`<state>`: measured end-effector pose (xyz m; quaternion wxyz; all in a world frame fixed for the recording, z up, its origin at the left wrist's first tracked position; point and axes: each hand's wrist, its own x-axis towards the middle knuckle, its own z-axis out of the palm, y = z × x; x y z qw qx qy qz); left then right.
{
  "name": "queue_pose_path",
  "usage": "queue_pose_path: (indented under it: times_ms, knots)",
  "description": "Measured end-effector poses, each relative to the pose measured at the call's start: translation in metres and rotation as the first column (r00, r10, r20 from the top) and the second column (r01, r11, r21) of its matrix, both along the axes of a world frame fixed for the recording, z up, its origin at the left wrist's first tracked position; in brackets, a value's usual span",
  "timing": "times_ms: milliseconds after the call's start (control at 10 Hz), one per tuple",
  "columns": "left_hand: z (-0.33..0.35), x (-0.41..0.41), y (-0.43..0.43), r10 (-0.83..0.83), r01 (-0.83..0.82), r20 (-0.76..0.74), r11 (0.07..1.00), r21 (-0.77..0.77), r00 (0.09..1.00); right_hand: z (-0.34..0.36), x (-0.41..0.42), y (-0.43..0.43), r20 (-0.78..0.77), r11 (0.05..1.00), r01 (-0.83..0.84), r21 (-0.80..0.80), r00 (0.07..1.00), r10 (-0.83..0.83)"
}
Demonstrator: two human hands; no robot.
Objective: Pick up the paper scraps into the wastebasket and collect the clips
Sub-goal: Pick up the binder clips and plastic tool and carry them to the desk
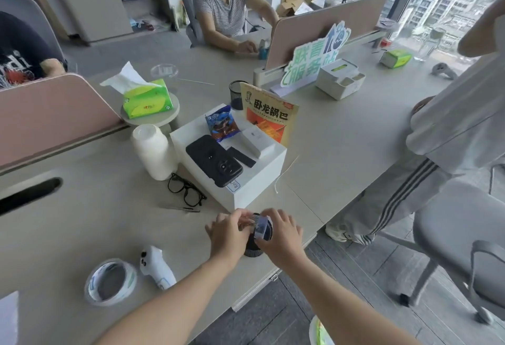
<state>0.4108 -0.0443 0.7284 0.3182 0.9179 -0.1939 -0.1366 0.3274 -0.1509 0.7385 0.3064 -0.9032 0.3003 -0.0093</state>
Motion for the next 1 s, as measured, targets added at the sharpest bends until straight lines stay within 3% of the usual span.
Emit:
queue_pose_path:
  times_ms: [100, 400, 700, 900, 1000]
  knots:
    - [-0.005, 0.001, 0.001, -0.05, 0.047, 0.027, 0.994, 0.101, 0.998, -0.013, 0.001, -0.001, -0.055, 0.999, -0.043, -0.02, 0.998, 0.042]
    - [-0.011, 0.003, 0.005, -0.14, 0.104, 0.163, 0.971, 0.214, 0.977, -0.022, 0.01, 0.002, -0.131, 0.998, -0.056, -0.006, 0.99, 0.055]
    - [0.004, 0.007, 0.002, -0.244, 0.199, 0.111, 0.929, 0.313, 0.963, -0.021, 0.008, 0.008, -0.134, 0.999, -0.032, 0.03, 0.99, 0.035]
    - [0.021, 0.017, 0.022, -0.176, 0.162, 0.079, 0.974, 0.159, 0.981, 0.02, -0.003, -0.003, 0.02, 0.959, 0.208, 0.191, 0.976, -0.215]
    - [0.028, 0.028, 0.054, -0.202, 0.204, -0.04, 0.977, 0.058, 0.979, 0.08, -0.031, -0.018, 0.224, 0.9, 0.3, 0.317, 0.898, -0.378]
